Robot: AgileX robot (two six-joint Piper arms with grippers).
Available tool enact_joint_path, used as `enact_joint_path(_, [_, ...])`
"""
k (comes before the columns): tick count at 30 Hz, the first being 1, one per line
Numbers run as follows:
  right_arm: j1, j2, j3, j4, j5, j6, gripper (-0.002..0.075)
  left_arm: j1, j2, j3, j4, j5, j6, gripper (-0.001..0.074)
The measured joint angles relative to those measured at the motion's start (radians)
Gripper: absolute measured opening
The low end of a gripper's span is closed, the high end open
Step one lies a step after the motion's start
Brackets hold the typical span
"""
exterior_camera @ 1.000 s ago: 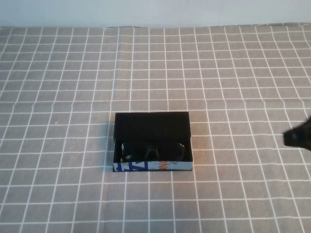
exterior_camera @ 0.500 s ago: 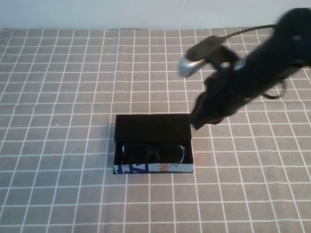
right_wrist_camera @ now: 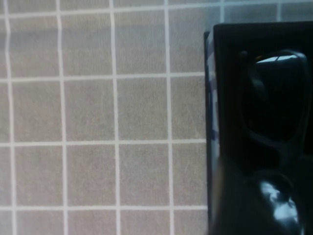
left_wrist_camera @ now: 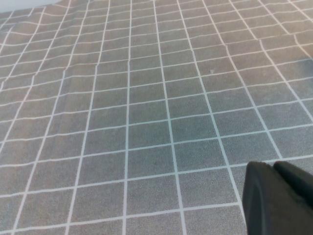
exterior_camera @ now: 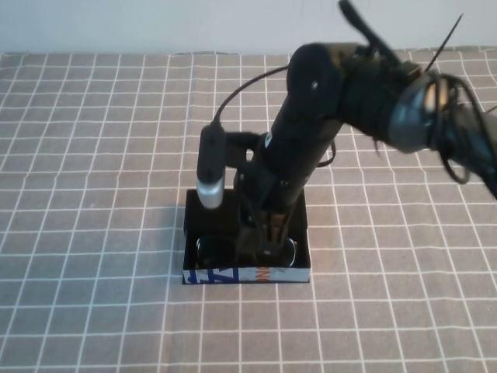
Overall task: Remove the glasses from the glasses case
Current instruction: Pick up the glasses from the glasses case
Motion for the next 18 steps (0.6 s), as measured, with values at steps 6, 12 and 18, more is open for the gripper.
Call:
enact_joint_path(6, [0.0,0.064,-0.007,-0.037,-0.002,-0.021,0.0368,0.0,0.0,0.0,0.0,0.0,0.0,-0.0004])
enact_joint_path(12, [0.0,0.092,-0.007,-0.043,-0.039,-0.034,0.0377,0.0,0.0,0.0,0.0,0.0,0.0,-0.0004])
enact_joint_path(18, [0.0,0.096,-0.007,-0.045,-0.083,-0.034,0.0377,0.0,0.0,0.0,0.0,0.0,0.0,-0.0004])
